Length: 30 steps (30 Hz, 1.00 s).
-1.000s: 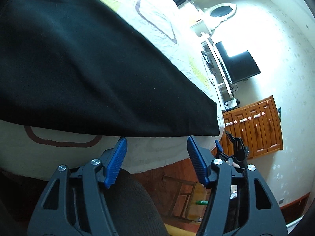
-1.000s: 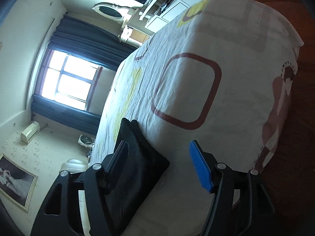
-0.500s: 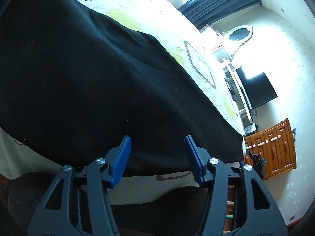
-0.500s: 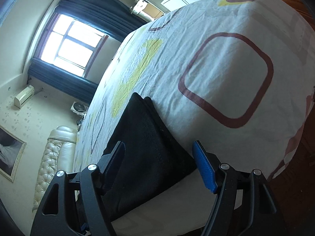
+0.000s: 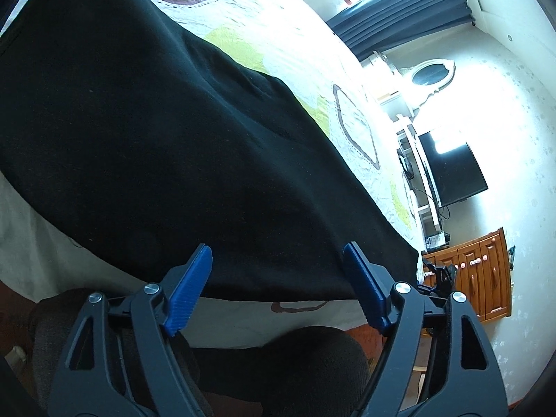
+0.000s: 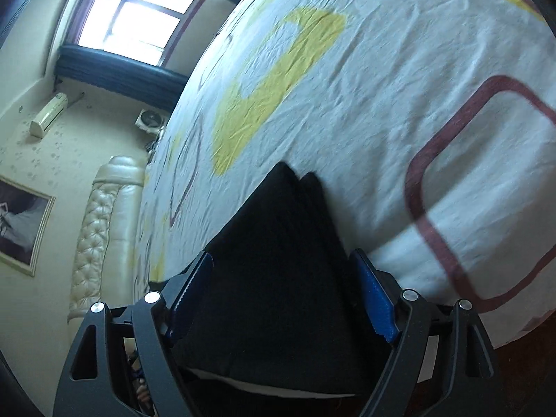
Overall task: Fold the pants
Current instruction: 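Open both grippers and release the folded pants onto the bed, then grasp the folded edge of the black pants with the right gripper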
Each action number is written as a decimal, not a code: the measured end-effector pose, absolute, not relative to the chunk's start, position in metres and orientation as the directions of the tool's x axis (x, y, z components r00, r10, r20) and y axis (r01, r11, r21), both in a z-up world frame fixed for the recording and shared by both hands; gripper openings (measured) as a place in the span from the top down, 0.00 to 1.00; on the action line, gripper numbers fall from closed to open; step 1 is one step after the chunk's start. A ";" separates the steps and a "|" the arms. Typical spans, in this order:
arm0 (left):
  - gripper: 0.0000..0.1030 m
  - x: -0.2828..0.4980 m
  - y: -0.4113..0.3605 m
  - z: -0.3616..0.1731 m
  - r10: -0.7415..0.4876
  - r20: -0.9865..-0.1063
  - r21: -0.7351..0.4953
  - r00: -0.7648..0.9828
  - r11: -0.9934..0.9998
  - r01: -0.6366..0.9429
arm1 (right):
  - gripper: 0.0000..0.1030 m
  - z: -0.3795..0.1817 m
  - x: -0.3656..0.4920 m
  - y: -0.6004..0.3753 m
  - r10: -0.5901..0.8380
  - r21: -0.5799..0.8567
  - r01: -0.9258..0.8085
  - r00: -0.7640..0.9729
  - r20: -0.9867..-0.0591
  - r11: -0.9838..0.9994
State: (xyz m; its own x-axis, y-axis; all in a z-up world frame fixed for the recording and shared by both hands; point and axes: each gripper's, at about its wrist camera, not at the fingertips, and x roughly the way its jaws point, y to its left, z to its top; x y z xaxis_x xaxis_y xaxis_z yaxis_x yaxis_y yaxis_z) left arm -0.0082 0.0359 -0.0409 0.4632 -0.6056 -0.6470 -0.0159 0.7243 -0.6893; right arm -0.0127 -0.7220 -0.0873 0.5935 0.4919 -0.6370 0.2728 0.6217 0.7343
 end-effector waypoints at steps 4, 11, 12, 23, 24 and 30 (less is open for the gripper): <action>0.24 -0.003 0.053 -0.032 -0.573 -0.658 -0.671 0.489 0.741 -0.034 | 0.81 -0.088 -0.010 -0.708 0.464 0.688 0.297 0.558 -0.688 0.662; 0.17 0.000 0.078 -0.017 -0.484 -0.695 -0.618 0.532 0.780 -0.097 | 0.81 -0.073 -0.013 -0.695 0.439 0.704 0.335 0.595 -0.673 0.626; 0.17 0.001 0.082 -0.017 -0.482 -0.695 -0.619 0.534 0.778 -0.103 | 0.81 -0.068 -0.015 -0.697 0.470 0.759 0.324 0.630 -0.619 0.564; 0.17 0.002 0.096 -0.021 -0.451 -0.720 -0.612 0.528 0.771 -0.176 | 0.81 0.010 -0.003 -0.629 0.628 0.925 0.120 0.702 -0.336 0.360; 0.17 0.002 0.094 -0.021 -0.451 -0.720 -0.612 0.528 0.770 -0.178 | 0.81 0.022 0.004 -0.618 0.638 0.926 0.102 0.697 -0.328 0.365; 0.16 0.004 0.087 -0.024 -0.459 -0.723 -0.614 0.516 0.770 -0.175 | 0.81 0.059 0.029 -0.544 0.690 0.909 0.018 0.645 -0.329 0.416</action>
State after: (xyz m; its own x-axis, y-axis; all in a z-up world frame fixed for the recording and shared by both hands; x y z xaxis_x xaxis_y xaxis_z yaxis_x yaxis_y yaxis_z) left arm 0.0036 0.0866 -0.0244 0.5160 -0.4592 -0.7232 -0.1753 0.7697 -0.6138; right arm 0.0292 -0.5442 0.0592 0.6448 0.6902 -0.3285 0.0179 0.4161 0.9092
